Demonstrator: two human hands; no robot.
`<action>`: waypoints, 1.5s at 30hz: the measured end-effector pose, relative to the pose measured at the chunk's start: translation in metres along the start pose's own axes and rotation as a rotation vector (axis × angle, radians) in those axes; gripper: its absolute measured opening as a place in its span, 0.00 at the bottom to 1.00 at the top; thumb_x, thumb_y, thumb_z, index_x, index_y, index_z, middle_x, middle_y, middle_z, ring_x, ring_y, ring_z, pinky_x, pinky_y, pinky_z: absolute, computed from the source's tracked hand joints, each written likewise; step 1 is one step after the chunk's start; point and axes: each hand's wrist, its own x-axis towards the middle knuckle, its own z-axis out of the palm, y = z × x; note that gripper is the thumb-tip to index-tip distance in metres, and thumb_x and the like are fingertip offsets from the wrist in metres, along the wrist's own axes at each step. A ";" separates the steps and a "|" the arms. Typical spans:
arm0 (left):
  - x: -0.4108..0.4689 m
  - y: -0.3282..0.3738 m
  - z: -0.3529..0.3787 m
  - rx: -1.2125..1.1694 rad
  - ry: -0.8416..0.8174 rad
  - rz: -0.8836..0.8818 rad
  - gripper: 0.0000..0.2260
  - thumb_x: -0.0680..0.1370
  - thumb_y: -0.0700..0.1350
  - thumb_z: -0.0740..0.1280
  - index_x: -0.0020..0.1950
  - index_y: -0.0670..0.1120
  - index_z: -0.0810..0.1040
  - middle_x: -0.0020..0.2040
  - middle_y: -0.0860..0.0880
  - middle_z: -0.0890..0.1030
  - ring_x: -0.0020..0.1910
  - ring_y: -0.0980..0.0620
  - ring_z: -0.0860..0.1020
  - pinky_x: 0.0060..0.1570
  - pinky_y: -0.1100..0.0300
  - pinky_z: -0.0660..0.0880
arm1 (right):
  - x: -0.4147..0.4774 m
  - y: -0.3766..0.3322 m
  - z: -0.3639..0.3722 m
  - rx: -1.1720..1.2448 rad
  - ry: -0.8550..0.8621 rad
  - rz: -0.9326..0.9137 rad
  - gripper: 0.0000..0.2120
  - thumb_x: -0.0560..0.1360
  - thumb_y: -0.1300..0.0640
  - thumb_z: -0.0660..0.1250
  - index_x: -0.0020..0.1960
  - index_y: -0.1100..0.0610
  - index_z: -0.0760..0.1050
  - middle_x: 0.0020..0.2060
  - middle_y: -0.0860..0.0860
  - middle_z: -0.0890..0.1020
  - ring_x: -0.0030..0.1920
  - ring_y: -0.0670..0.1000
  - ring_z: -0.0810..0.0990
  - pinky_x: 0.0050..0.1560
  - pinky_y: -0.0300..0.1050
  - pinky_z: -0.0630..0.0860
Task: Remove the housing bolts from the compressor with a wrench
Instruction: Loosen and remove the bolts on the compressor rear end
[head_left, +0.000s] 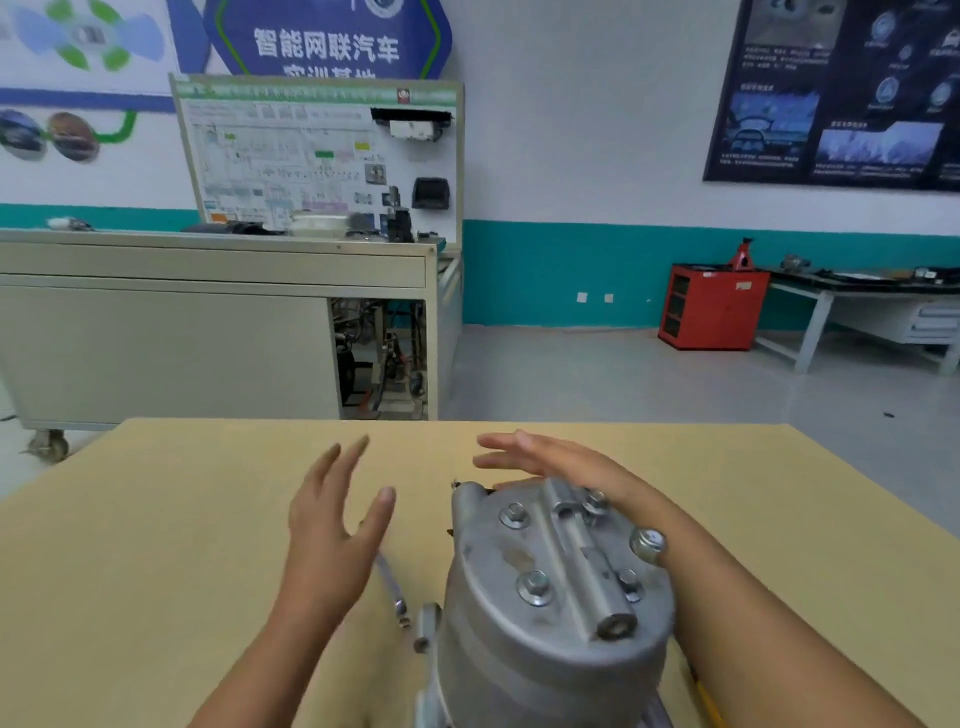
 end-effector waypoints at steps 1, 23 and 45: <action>0.005 -0.023 0.012 0.320 -0.294 -0.086 0.23 0.80 0.54 0.61 0.74 0.62 0.58 0.78 0.49 0.56 0.77 0.47 0.52 0.73 0.46 0.55 | 0.001 0.003 0.003 0.106 -0.068 0.040 0.19 0.76 0.45 0.56 0.60 0.51 0.75 0.58 0.49 0.81 0.60 0.50 0.79 0.60 0.46 0.75; -0.003 -0.076 0.043 0.278 -0.338 0.054 0.24 0.70 0.26 0.56 0.53 0.49 0.81 0.67 0.48 0.76 0.70 0.50 0.69 0.59 0.65 0.67 | -0.042 0.006 0.011 0.326 0.359 -0.028 0.14 0.80 0.58 0.57 0.54 0.64 0.79 0.46 0.60 0.83 0.44 0.54 0.81 0.46 0.43 0.77; -0.015 0.153 -0.007 -0.516 -0.396 0.204 0.11 0.73 0.31 0.70 0.43 0.48 0.79 0.42 0.51 0.85 0.40 0.52 0.84 0.44 0.61 0.81 | -0.095 -0.021 0.015 0.633 0.329 -0.431 0.11 0.71 0.56 0.62 0.42 0.57 0.83 0.26 0.49 0.71 0.30 0.45 0.67 0.40 0.41 0.63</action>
